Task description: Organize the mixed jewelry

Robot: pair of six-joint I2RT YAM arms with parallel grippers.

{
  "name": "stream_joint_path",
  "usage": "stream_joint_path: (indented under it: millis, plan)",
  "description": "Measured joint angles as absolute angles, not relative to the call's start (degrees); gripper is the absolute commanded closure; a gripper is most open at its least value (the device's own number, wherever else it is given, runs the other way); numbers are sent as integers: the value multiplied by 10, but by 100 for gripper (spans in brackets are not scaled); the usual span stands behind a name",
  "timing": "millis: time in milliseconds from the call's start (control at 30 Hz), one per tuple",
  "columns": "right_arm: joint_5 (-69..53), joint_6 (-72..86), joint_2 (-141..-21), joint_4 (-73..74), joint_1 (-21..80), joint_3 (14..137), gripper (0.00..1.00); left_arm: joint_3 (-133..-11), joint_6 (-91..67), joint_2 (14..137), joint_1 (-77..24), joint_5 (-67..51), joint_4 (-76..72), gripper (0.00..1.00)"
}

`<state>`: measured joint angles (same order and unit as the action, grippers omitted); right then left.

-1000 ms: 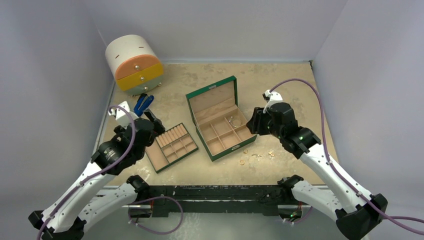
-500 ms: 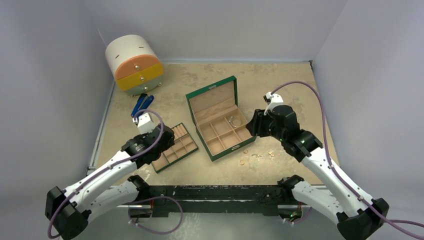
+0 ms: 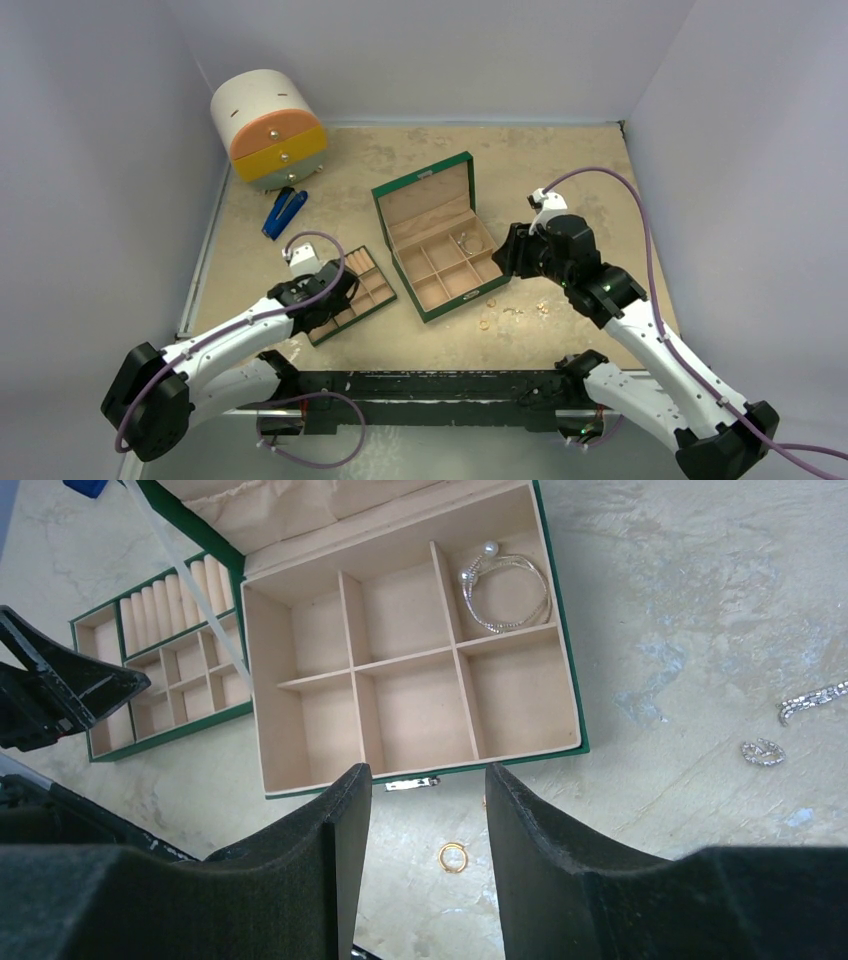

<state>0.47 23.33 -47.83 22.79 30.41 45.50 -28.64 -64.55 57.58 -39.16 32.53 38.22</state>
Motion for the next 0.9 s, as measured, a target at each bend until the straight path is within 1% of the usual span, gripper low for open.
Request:
stream_joint_path:
  millis: [300, 400, 567, 733, 767, 800, 833, 867, 900]
  plan:
    - [5, 234, -478, 227, 304, 453, 51, -262, -644, 578, -373, 317, 358, 59]
    - [5, 235, -479, 227, 304, 451, 51, -262, -642, 578, -366, 317, 350, 66]
    - [4, 236, -480, 226, 304, 447, 51, -260, -639, 583, -356, 317, 339, 73]
    - [2, 238, -480, 222, 304, 445, 51, -255, -639, 584, -353, 317, 339, 82]
    - [2, 239, -481, 222, 304, 445, 51, -255, -639, 585, -353, 317, 338, 85]
    - [2, 240, -481, 221, 304, 445, 51, -255, -639, 585, -353, 317, 337, 89]
    - [2, 240, -483, 220, 304, 445, 51, -255, -639, 585, -353, 317, 335, 97]
    - [2, 240, -484, 220, 304, 445, 51, -255, -638, 585, -353, 316, 333, 100]
    - [1, 240, -485, 220, 304, 445, 51, -255, -638, 585, -353, 317, 333, 100]
